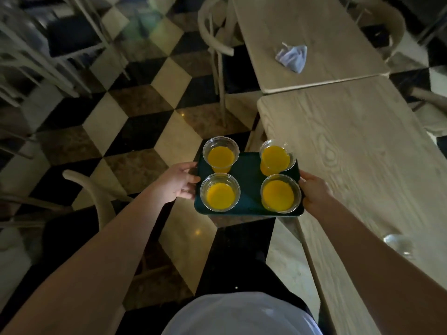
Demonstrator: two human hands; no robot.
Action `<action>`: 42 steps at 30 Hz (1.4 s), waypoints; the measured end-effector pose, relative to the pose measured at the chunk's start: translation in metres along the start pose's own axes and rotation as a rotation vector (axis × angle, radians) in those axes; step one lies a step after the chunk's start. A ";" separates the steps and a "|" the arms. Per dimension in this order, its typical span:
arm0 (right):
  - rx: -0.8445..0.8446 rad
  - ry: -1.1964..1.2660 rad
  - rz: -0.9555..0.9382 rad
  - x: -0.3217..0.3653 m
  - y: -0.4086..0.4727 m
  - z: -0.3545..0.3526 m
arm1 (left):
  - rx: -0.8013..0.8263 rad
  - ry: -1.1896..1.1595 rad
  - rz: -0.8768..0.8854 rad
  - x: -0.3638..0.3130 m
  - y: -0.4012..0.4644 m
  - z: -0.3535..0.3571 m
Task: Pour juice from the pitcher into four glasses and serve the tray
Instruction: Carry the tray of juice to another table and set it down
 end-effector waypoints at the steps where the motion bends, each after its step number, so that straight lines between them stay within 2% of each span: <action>1: 0.011 -0.017 -0.003 0.008 0.010 0.014 | -0.015 -0.011 -0.002 -0.005 0.006 -0.010; 8: 0.036 -0.092 0.009 0.069 0.084 0.114 | -0.083 -0.115 -0.020 -0.048 0.054 -0.078; 13: 0.086 -0.129 -0.004 0.124 0.129 0.190 | -0.110 -0.155 0.028 -0.090 0.098 -0.126; 18: 0.145 -0.124 0.005 0.178 0.162 0.264 | -0.089 -0.277 0.013 -0.132 0.138 -0.171; 20: 0.149 -0.147 0.015 0.197 0.176 0.292 | -0.124 -0.357 -0.046 -0.145 0.155 -0.192; 24: 0.129 -0.179 0.018 0.234 0.200 0.344 | -0.236 -0.200 -0.075 -0.177 0.191 -0.235; 30: 0.165 -0.211 0.015 0.285 0.240 0.432 | -0.238 -0.193 -0.054 -0.217 0.259 -0.305; 42: 0.057 -0.164 -0.067 0.406 0.308 0.608 | -0.143 -0.199 0.032 -0.342 0.401 -0.452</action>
Point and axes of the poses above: each hand's wrist, its own y-axis towards the middle knuckle, its own z-axis out of the palm, x = y × z, the point moved 8 cm from there along y, towards the middle knuckle, and after that the axes turned 8 degrees about y, right-handed, at the moved point
